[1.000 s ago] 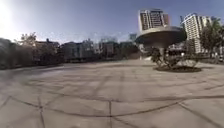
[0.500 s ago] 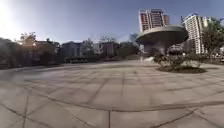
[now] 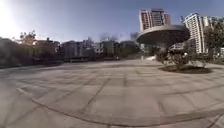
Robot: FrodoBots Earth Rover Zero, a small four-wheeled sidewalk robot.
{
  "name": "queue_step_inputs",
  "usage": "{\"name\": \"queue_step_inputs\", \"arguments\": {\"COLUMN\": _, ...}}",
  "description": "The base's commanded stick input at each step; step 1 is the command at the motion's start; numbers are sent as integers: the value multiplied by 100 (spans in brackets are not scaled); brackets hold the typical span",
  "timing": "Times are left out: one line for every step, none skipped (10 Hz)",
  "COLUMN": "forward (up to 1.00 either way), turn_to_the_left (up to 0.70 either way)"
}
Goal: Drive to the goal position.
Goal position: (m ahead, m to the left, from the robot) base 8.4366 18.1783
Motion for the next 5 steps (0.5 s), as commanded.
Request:
{"name": "queue_step_inputs", "arguments": {"forward": 70, "turn_to_the_left": 0}}
{"name": "queue_step_inputs", "arguments": {"forward": 70, "turn_to_the_left": 0}}
{"name": "queue_step_inputs", "arguments": {"forward": 70, "turn_to_the_left": 0}}
{"name": "queue_step_inputs", "arguments": {"forward": 70, "turn_to_the_left": 0}}
{"name": "queue_step_inputs", "arguments": {"forward": 70, "turn_to_the_left": 0}}
